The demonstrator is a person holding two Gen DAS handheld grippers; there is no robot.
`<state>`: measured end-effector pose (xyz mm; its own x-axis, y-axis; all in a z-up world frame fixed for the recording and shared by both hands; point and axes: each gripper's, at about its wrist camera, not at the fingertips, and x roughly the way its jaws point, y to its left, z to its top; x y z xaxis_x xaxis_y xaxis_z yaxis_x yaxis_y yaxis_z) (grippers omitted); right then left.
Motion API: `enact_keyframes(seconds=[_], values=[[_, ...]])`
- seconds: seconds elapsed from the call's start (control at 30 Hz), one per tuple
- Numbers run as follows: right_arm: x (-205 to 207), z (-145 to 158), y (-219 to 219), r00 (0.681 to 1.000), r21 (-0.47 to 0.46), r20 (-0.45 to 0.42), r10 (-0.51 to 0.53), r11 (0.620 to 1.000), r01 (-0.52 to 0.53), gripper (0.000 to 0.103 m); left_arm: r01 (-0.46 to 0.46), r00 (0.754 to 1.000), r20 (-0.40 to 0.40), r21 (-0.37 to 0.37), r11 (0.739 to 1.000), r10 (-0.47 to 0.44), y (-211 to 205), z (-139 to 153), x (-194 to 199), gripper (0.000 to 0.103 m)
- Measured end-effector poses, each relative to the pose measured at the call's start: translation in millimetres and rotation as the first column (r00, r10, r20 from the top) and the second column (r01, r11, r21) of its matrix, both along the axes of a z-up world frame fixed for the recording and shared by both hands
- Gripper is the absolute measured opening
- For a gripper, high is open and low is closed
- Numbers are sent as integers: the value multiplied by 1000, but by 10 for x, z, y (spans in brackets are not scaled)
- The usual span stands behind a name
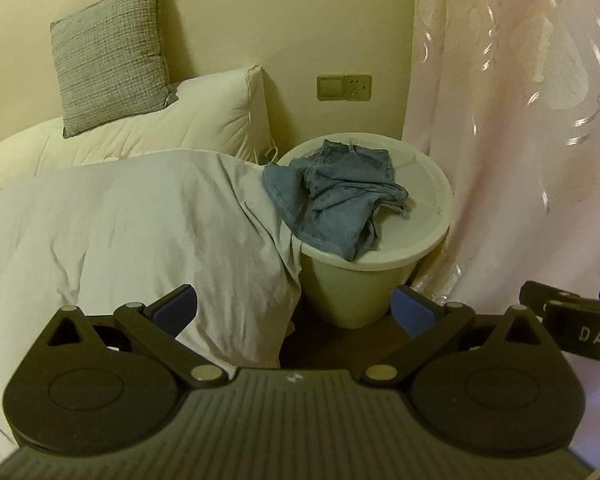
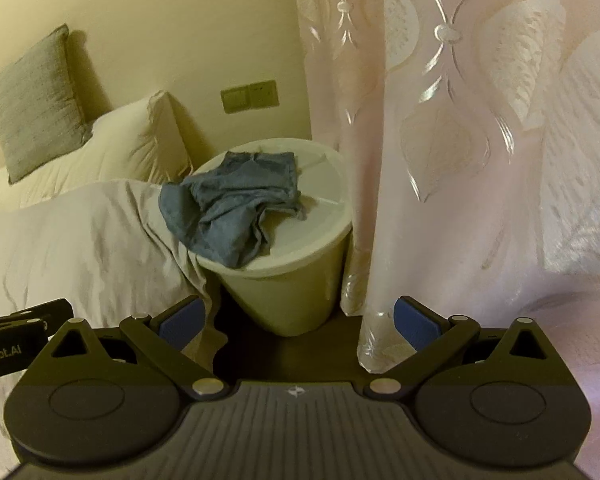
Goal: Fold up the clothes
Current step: 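Move both grippers toward the blue jeans on the white hamper lid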
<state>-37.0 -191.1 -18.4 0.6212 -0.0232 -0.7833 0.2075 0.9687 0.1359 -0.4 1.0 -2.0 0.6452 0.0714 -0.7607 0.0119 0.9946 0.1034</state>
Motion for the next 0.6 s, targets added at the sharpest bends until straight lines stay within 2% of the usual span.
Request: enact_keyframes(seconds=[0.07,0.13,0.2,0.33,0.6], values=[[20,-4,-2,1000,-4,-10,6,1000,-6,103,-1,1000,-17,-4,1000,1,16,-33,-8,102],[101,-6,17,1000,-10,-24,3,1000,-3,103,15,996,-90,-9,1000,-16,27,-41,212,102],[267,-13,65,999,-23,-47,-8,1000,7,103,26,997,-72,-30,999,-28,104,-57,278,102],[273,10,194,1000,-36,-1,-21,999,21,103,62,998,-15,-31,998,-62,320,-108,206,102],[359,-18,437,1000,-49,-3,-28,998,28,103,82,996,-23,-49,995,-83,487,-187,342,102]])
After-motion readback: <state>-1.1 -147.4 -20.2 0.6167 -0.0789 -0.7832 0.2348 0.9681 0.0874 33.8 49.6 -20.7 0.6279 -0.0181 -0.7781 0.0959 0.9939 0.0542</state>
